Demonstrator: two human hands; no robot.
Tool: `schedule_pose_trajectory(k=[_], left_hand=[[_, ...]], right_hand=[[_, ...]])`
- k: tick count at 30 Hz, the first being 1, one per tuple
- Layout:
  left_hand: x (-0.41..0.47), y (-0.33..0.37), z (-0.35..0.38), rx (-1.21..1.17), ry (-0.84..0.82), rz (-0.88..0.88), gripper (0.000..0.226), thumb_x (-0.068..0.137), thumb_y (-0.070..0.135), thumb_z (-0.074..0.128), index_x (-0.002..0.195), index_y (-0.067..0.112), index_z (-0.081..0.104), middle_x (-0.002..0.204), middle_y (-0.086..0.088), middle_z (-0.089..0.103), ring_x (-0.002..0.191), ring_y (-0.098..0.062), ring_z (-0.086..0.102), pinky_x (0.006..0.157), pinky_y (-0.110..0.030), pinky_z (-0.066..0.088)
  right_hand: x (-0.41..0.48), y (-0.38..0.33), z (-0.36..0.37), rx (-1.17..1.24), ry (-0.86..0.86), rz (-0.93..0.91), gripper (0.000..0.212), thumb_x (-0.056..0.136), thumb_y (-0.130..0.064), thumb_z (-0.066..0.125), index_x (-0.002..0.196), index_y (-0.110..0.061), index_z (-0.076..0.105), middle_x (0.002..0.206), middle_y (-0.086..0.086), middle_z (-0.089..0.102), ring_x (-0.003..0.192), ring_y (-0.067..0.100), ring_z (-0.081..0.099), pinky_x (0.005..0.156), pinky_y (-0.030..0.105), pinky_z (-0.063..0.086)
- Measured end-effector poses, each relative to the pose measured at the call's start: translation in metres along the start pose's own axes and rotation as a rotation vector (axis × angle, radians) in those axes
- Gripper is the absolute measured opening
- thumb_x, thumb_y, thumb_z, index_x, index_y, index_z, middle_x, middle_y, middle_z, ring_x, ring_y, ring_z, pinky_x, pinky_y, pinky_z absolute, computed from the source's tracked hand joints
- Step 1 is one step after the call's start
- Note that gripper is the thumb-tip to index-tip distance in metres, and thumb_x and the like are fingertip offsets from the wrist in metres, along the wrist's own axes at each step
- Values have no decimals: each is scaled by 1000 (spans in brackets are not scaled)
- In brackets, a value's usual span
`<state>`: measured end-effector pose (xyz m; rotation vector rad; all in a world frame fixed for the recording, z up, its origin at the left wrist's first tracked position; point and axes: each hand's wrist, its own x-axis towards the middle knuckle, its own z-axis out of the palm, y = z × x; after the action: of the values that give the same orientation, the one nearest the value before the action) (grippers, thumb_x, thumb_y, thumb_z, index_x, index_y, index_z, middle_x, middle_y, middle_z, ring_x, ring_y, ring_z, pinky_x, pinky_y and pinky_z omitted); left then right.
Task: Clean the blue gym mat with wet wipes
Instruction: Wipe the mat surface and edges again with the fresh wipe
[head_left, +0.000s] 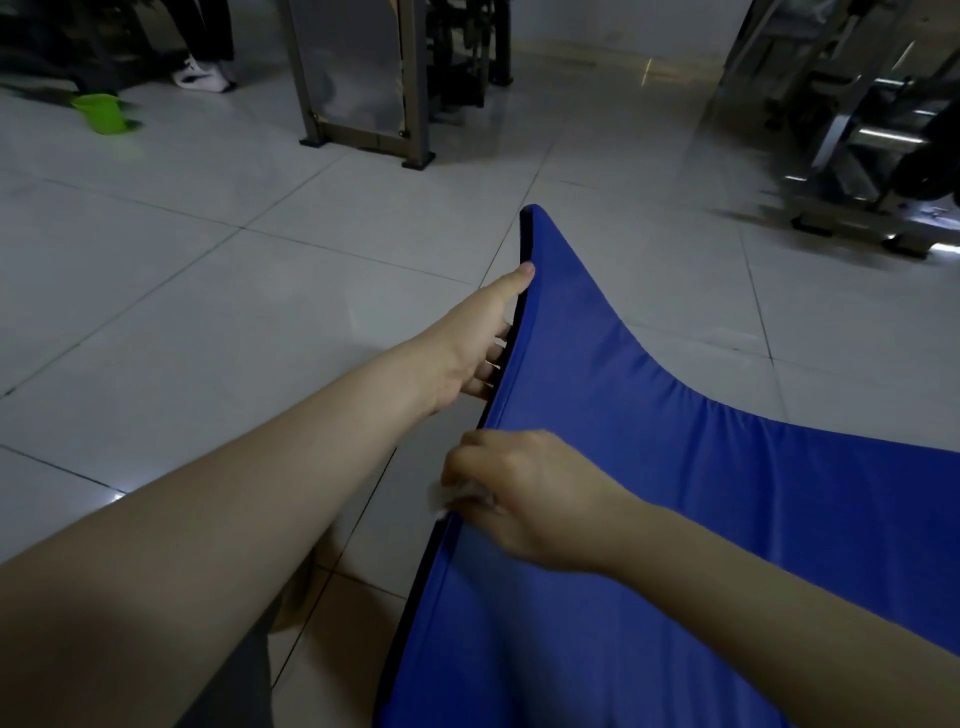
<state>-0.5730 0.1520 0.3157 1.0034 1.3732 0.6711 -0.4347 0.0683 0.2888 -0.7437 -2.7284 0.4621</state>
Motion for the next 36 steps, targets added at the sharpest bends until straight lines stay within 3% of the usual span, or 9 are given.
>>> schedule_pose_trajectory(k=[3, 5, 10, 15, 18, 22, 27, 32, 36], left_hand=[[1, -2, 0, -93, 48, 14, 38, 100, 42, 48, 103, 10, 67, 93, -9, 67, 73, -22, 61, 62, -29, 50], [2, -2, 1, -154, 58, 21, 14, 97, 18, 52, 92, 8, 61, 80, -8, 60, 61, -19, 58, 55, -29, 49], [11, 1, 2, -122, 86, 42, 11, 89, 0, 57, 96, 0, 65, 83, -14, 67, 59, -22, 63, 52, -30, 55], [17, -4, 0, -106, 87, 48, 20, 92, 3, 55, 103, 4, 72, 80, -5, 75, 69, -21, 71, 63, -33, 61], [15, -3, 0, -121, 75, 39, 12, 91, 8, 58, 95, 9, 69, 82, -4, 73, 64, -19, 70, 59, -29, 58], [7, 4, -1, 4, -144, -102, 21, 92, 27, 62, 103, 9, 66, 91, -9, 67, 66, -20, 65, 66, -33, 54], [11, 3, 2, 67, -232, -246, 61, 103, 48, 45, 148, 8, 43, 131, -23, 63, 113, -36, 66, 101, -52, 51], [18, 0, 5, 69, -69, -144, 21, 94, 23, 52, 73, 18, 53, 65, 3, 55, 62, -14, 57, 66, -30, 52], [17, -1, 7, 15, -32, -79, 23, 93, 14, 53, 72, 15, 63, 59, 1, 66, 48, -11, 65, 45, -23, 51]], right_hand=[[7, 29, -17, -20, 261, 190, 5, 95, -17, 64, 98, -13, 67, 90, 0, 65, 76, 18, 60, 66, 40, 53], [12, 50, -28, 16, 404, 363, 7, 97, -20, 64, 95, -14, 65, 79, -4, 62, 67, 13, 56, 60, 36, 50], [16, 49, -29, 163, 393, 424, 12, 95, -15, 66, 83, -16, 67, 62, -10, 57, 54, 8, 50, 50, 20, 37], [1, -4, -2, 147, 53, 71, 8, 90, -13, 64, 92, -14, 71, 85, -5, 63, 69, 7, 55, 62, 28, 51], [-6, -2, 0, 16, 104, -27, 13, 91, -14, 63, 100, -16, 71, 92, -4, 60, 73, 8, 52, 61, 32, 52], [-2, 45, -22, 29, 428, 274, 11, 93, -11, 66, 103, -15, 69, 93, -2, 63, 77, 18, 60, 66, 45, 53], [-1, 66, -19, 111, 461, 394, 8, 95, -25, 68, 101, -19, 67, 75, -12, 61, 65, 8, 58, 60, 36, 51], [6, 52, -14, 187, 400, 361, 27, 96, -45, 53, 102, -24, 70, 83, -5, 59, 74, 12, 58, 65, 34, 52], [8, 59, -18, 395, 503, 526, 22, 99, -42, 59, 108, -23, 64, 76, 1, 66, 65, 21, 65, 61, 49, 56]])
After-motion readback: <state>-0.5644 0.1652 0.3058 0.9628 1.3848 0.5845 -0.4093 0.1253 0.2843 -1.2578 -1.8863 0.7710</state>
